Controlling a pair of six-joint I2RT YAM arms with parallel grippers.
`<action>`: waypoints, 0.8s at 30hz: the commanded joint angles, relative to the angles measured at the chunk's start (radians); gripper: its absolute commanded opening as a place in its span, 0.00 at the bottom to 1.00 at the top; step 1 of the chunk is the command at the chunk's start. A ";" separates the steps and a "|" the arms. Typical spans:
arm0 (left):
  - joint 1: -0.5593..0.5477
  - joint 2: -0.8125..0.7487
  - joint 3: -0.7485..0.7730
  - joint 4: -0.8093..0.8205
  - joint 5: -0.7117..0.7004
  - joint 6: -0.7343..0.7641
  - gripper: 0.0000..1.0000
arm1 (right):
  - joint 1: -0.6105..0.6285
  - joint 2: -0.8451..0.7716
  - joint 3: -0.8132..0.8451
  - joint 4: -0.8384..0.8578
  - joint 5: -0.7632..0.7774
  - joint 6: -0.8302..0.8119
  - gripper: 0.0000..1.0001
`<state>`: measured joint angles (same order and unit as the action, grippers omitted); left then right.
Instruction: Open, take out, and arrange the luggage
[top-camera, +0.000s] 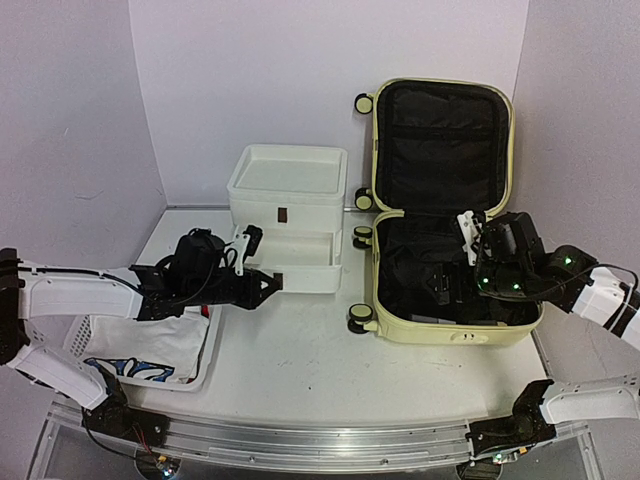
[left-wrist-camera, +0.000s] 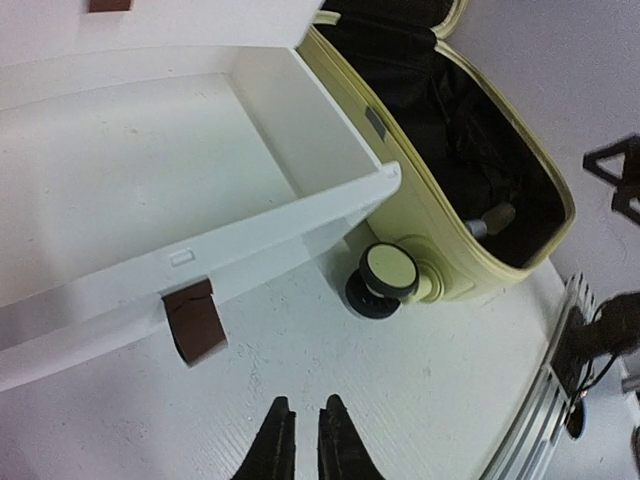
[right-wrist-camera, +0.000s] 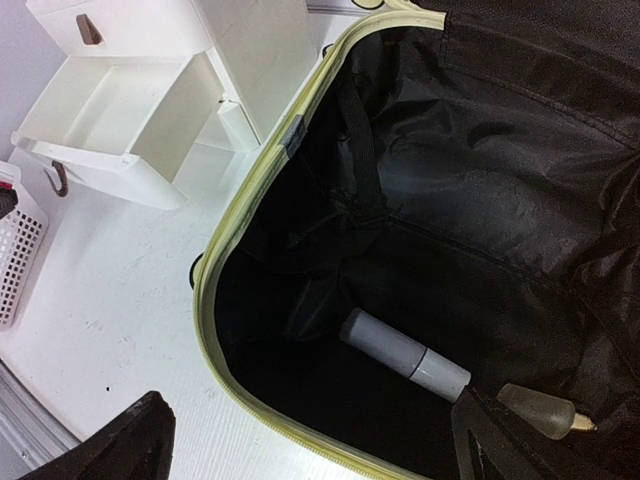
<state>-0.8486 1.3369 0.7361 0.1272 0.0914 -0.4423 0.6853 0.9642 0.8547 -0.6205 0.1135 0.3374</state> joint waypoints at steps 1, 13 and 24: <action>-0.009 -0.056 -0.010 -0.009 0.016 0.001 0.20 | 0.000 0.001 0.006 0.042 0.007 -0.005 0.98; -0.009 -0.264 0.062 -0.166 -0.048 0.143 0.76 | 0.000 0.110 0.098 -0.088 0.183 -0.128 0.98; 0.117 -0.082 0.387 -0.523 -0.422 0.189 0.96 | -0.217 0.588 0.402 -0.282 -0.040 -0.130 0.98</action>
<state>-0.8112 1.1774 1.0180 -0.2470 -0.1970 -0.2287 0.5259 1.4429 1.1332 -0.7963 0.1829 0.1894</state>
